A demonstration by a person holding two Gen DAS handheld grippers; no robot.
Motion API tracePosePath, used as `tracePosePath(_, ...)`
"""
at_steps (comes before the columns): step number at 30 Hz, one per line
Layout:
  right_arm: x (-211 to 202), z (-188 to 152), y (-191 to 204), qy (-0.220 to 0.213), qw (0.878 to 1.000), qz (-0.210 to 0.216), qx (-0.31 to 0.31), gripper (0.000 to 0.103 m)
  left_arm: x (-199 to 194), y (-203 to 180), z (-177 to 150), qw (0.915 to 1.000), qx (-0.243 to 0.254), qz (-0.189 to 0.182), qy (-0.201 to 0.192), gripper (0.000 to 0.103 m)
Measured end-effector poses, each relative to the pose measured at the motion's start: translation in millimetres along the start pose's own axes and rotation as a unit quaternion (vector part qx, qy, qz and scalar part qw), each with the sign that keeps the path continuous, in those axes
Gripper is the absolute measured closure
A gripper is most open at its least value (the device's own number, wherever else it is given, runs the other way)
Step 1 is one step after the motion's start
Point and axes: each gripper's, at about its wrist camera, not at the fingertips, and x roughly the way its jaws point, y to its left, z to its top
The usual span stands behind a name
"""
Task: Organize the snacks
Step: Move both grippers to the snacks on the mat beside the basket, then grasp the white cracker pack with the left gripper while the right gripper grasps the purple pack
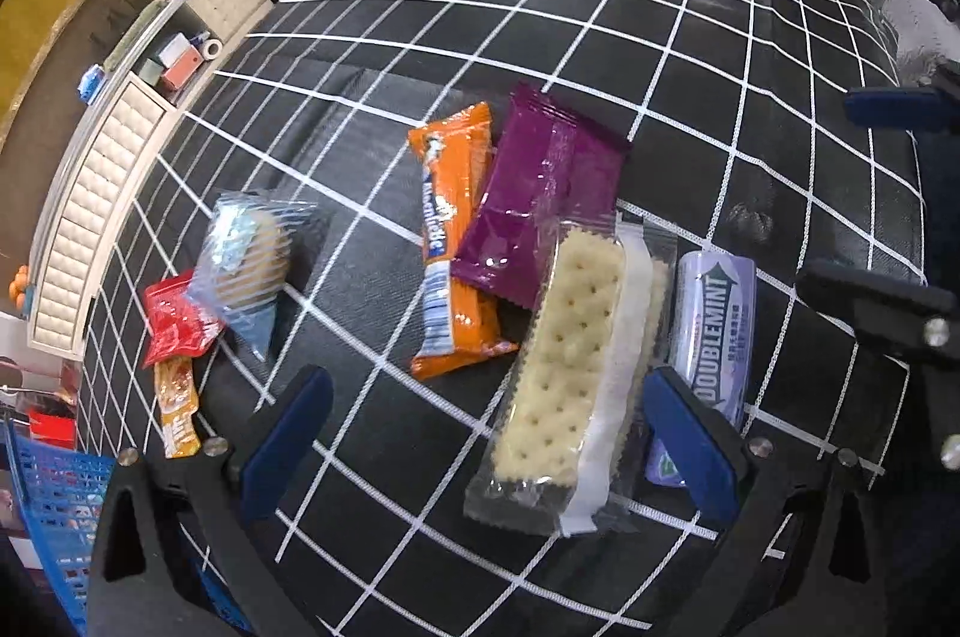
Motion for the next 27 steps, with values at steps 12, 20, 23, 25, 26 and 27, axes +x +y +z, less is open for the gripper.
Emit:
tracePosePath(12,16,-4,-7,0.022,1.000,0.007,0.021,0.008,1,-25,4,0.9992,0.009,-0.028,0.026,0.032)
tracePosePath(20,9,-4,-19,0.013,0.998,0.009,0.069,0.008,-11,-38,-5,0.9989,0.005,-0.044,0.013,0.062)
tracePosePath(23,5,-2,-17,0.010,0.998,0.012,0.067,0.008,-17,-39,-14,0.9990,-0.012,-0.043,0.003,0.062)
tracePosePath(25,2,-1,-14,0.008,0.998,0.017,0.064,0.008,-28,-35,-21,0.9981,-0.034,-0.050,-0.015,0.062)
tracePosePath(26,1,1,-11,0.007,0.998,0.020,0.063,0.008,-34,-33,-24,0.9973,-0.044,-0.054,-0.025,0.062)
tracePosePath(27,0,3,-8,0.007,0.998,0.025,0.063,0.008,-42,-29,-27,0.9958,-0.057,-0.059,-0.040,0.062)
